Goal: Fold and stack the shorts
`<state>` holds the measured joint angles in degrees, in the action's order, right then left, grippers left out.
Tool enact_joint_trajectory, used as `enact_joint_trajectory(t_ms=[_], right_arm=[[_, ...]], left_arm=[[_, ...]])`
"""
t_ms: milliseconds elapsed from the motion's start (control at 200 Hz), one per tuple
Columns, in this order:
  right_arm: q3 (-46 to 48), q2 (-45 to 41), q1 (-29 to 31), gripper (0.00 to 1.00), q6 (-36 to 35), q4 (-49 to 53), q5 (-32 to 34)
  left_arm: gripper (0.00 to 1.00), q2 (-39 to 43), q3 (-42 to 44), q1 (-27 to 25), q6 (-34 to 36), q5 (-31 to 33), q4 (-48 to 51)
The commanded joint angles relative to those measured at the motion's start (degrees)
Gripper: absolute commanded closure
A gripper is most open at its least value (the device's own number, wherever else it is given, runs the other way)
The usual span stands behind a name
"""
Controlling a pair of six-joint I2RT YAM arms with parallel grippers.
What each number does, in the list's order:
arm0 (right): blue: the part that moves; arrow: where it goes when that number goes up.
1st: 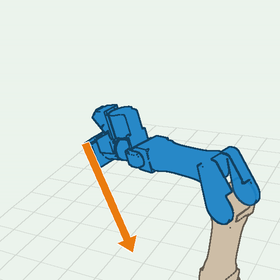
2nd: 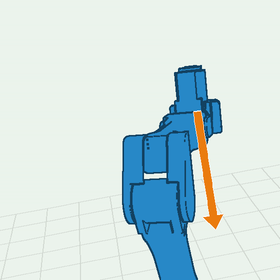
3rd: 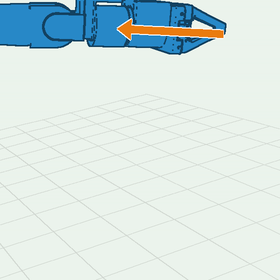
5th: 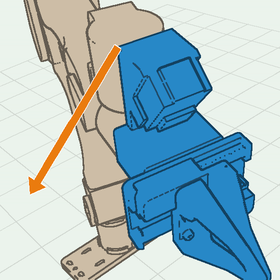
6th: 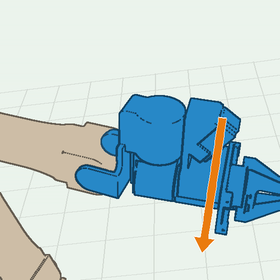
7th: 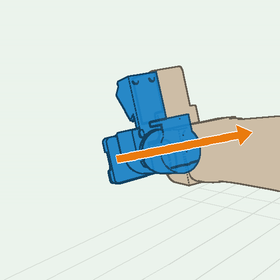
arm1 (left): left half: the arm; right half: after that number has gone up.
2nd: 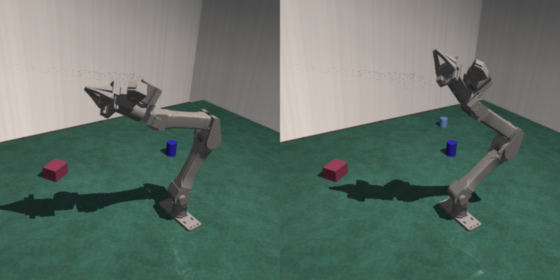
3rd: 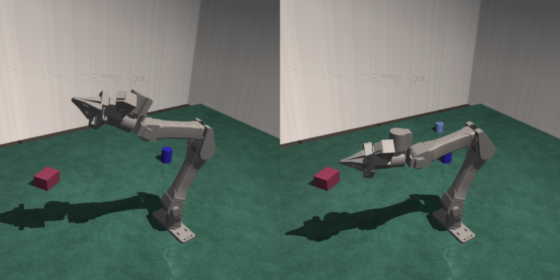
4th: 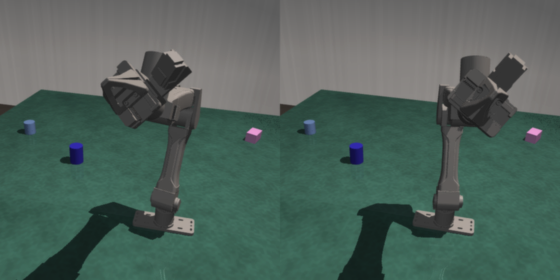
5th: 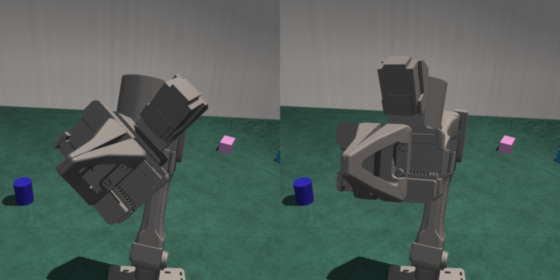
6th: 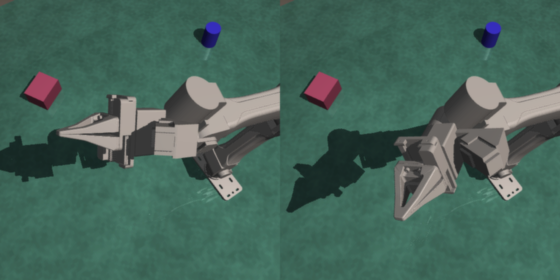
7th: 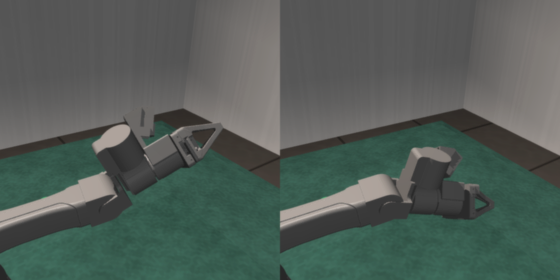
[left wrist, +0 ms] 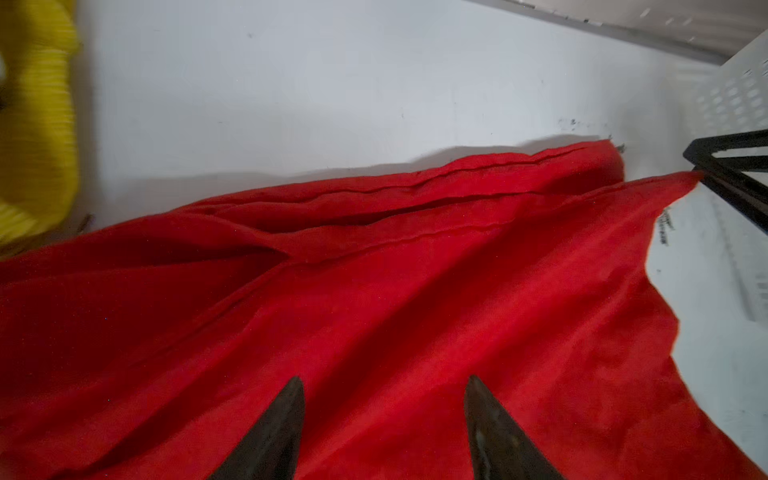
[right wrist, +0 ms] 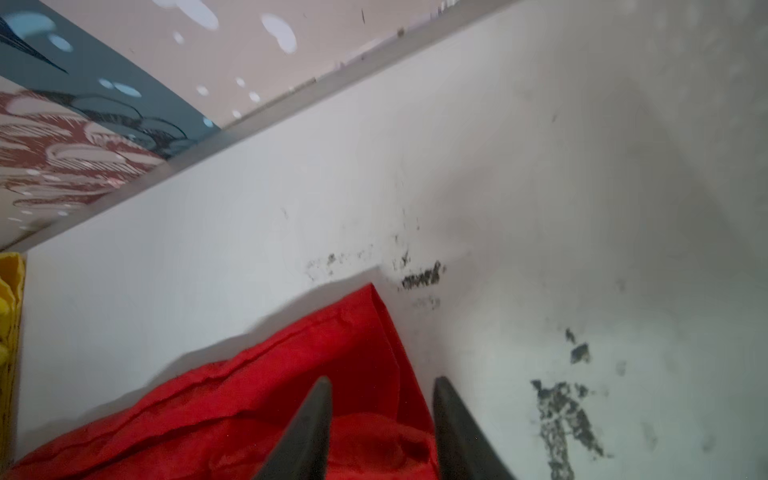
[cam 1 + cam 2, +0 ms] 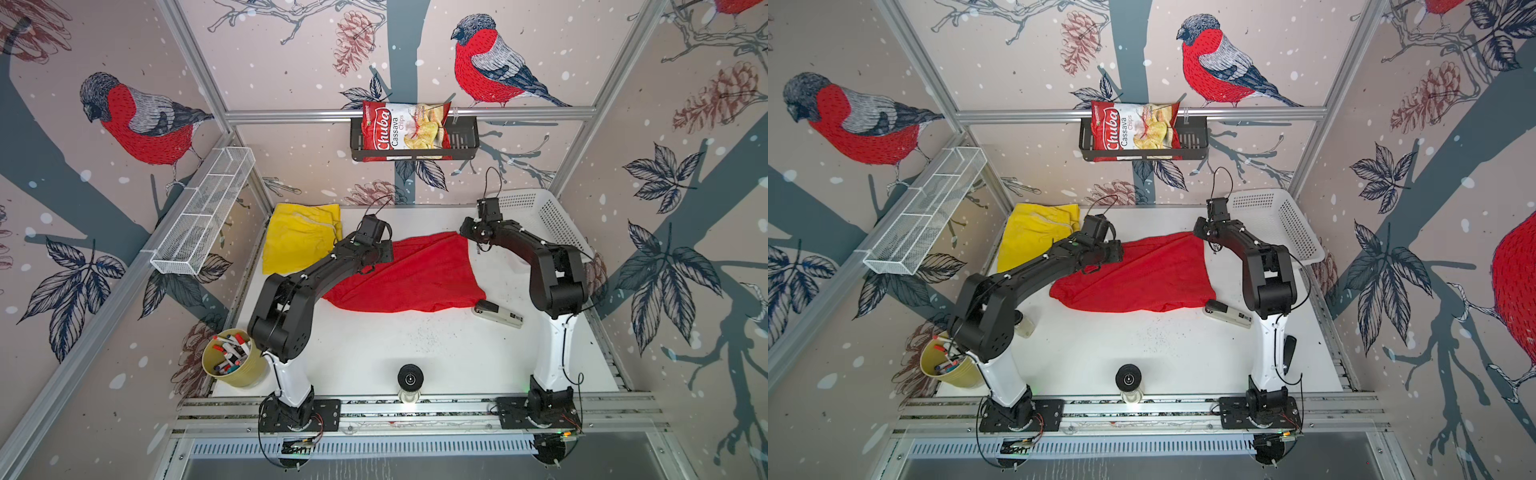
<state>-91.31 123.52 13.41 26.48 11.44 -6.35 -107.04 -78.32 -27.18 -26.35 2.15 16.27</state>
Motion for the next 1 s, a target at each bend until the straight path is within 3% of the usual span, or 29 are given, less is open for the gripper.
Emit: enact_joint_trajectory(t_ms=[0,210,425,710,860,996], right_arm=[[4.1,-0.8,0.5,0.80,-0.5,-0.1,-3.3],[17.1,-3.1,0.6,0.85,0.1,-4.6,-1.4],[19.5,-3.9,-1.0,0.85,-0.2,-4.4,0.3],[10.6,-8.0,-4.8,0.54,-0.7,-0.3,0.9],[2.6,-4.3,-4.9,0.46,-0.9,4.2,0.4],[1.6,-2.1,-4.9,0.41,-0.3,5.4,-1.1]], left_arm=[[0.38,-4.3,-3.8,-0.4,3.3,2.3,1.8],[0.38,-10.4,-7.9,-0.4,4.2,4.7,3.8],[0.37,-13.4,-8.4,-0.3,3.4,8.1,5.1],[0.46,-14.3,-7.7,-0.1,2.5,9.5,5.0],[0.46,-14.3,-7.4,-0.1,2.2,9.5,4.9],[0.45,-14.4,-7.9,0.1,2.0,10.0,5.0]])
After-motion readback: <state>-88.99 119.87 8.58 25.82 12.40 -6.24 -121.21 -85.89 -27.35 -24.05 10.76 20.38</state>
